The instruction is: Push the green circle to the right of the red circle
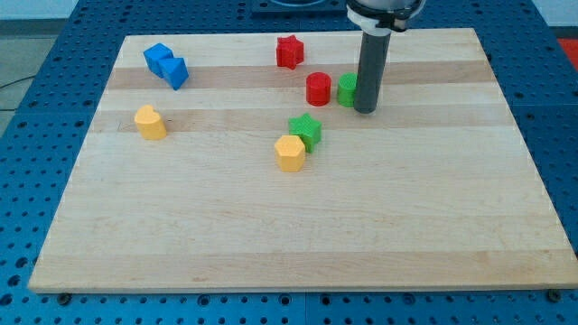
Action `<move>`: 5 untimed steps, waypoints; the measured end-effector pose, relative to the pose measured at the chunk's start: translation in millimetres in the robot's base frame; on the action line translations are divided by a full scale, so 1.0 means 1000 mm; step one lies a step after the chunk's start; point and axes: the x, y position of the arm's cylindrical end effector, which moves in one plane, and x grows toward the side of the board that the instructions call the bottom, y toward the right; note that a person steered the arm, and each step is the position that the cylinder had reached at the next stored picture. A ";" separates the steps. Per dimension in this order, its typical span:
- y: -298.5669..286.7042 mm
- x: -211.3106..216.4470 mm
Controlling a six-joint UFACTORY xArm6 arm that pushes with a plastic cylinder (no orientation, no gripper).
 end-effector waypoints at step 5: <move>-0.039 -0.001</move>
